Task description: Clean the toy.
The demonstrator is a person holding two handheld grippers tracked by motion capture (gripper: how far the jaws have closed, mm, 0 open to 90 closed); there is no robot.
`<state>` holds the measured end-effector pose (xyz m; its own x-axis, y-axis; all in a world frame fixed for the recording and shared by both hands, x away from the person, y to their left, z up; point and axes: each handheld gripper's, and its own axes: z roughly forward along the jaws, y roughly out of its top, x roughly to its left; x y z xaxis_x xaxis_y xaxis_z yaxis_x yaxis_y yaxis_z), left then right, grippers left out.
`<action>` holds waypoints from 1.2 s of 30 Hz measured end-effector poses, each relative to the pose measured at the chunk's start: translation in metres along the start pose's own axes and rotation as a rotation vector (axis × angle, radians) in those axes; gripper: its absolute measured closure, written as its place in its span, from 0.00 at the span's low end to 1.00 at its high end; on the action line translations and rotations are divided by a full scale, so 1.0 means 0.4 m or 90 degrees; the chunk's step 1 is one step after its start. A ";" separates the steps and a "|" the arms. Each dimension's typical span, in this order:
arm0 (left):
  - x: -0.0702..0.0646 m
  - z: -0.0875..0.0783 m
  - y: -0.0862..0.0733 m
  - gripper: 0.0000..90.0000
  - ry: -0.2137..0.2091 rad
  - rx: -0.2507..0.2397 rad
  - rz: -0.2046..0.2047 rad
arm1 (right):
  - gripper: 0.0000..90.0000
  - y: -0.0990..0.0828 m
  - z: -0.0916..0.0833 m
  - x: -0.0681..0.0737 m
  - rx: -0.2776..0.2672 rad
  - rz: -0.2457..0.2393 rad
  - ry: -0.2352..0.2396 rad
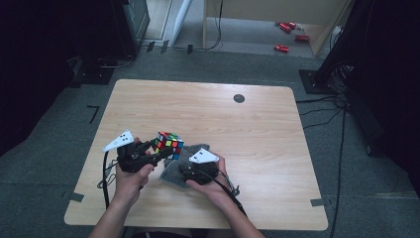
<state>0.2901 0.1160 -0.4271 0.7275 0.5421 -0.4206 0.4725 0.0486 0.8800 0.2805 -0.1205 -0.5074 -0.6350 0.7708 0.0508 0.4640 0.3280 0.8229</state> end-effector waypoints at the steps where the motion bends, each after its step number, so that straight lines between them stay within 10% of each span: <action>1: 0.001 -0.001 0.000 0.38 0.005 0.000 0.001 | 0.36 -0.003 0.007 -0.001 0.010 0.000 -0.002; 16: 0.018 0.011 -0.023 0.38 0.023 0.015 0.008 | 0.71 -0.084 -0.070 -0.028 0.044 0.023 -0.022; 24: -0.003 0.031 -0.045 0.38 0.053 0.030 0.056 | 0.85 -0.121 -0.163 -0.136 0.058 0.125 -0.034; 31: -0.038 0.059 -0.064 0.38 0.059 0.047 0.132 | 0.85 -0.063 -0.269 -0.181 -0.087 0.176 -0.013; 36: -0.086 0.099 -0.092 0.38 0.034 0.064 0.211 | 0.84 0.008 -0.354 -0.144 -0.178 0.148 0.026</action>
<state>0.2674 0.0623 -0.4539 0.8237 0.5578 -0.1014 0.2639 -0.2190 0.9394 0.2313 -0.2413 -0.4275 -0.5592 0.7831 0.2723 0.4152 -0.0198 0.9095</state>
